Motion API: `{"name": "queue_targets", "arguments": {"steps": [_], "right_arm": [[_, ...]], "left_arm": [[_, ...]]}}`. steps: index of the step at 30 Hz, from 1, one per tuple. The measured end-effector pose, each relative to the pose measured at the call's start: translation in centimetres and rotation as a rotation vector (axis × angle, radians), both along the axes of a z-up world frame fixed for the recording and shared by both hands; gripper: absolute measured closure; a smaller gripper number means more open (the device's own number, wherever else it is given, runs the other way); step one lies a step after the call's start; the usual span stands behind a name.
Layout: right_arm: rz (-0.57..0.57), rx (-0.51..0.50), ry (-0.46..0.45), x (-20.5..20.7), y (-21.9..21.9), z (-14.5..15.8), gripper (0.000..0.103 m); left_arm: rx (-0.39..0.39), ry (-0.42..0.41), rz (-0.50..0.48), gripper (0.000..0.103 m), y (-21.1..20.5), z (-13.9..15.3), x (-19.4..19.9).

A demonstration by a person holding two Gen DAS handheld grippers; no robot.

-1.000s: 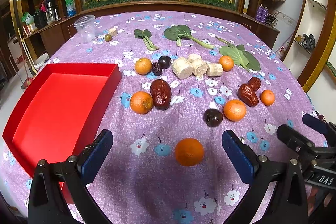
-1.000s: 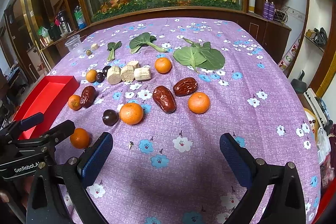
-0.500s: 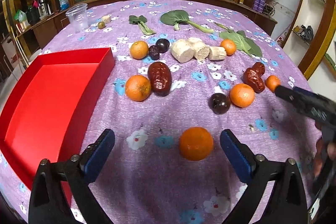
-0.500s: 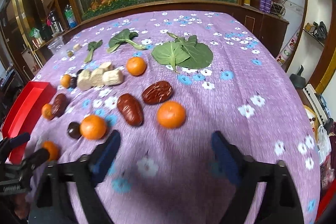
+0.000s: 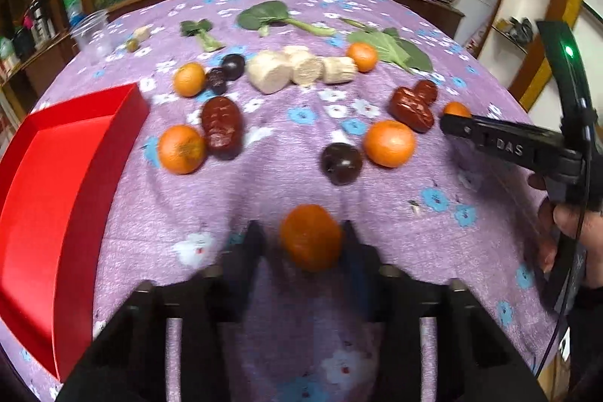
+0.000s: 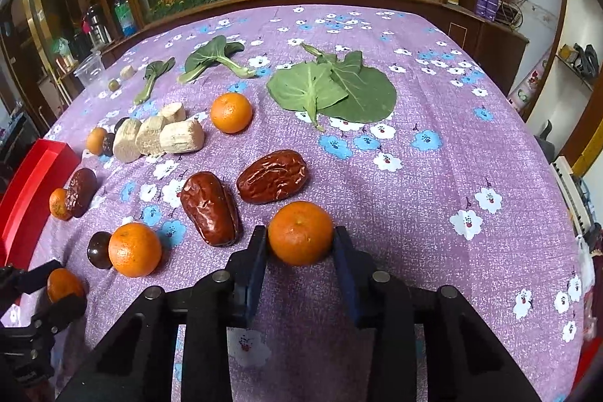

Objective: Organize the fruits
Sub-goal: 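Grasp a mandarin orange with the left gripper while the right gripper grasps another orange, then carry both oranges over the red tray and open both grippers to drop them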

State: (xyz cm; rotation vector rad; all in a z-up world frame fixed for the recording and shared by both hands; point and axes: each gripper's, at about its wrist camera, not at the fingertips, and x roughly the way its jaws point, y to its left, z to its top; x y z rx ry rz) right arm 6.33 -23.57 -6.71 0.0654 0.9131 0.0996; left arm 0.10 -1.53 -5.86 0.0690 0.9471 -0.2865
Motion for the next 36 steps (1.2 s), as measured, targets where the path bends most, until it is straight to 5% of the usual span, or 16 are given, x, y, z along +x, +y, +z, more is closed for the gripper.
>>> {"name": "queue_targets", "arguments": {"steps": [4, 13, 22, 28, 36], "right_arm": [[0.007, -0.002, -0.006, 0.0, 0.1, 0.0, 0.068], [0.056, 0.003, -0.100, -3.0, 2.6, 3.7, 0.068], [0.271, 0.053, -0.163, -5.1, 12.5, 6.6, 0.067], [0.421, 0.103, -0.177, -5.0, 20.7, 7.2, 0.067], [0.531, 0.110, -0.139, -3.5, 29.0, 5.7, 0.066]], "left_arm": [[-0.004, -0.003, -0.008, 0.075, 0.1, 0.1, -0.2], [-0.141, -0.065, 0.075, 0.076, 5.2, 3.2, -2.8], [-0.136, -0.168, 0.382, 0.075, 14.4, 6.2, -4.9], [-0.118, -0.133, 0.553, 0.075, 19.2, 5.5, -4.4], [-0.103, -0.086, 0.663, 0.075, 22.5, 3.8, -4.0]]}}
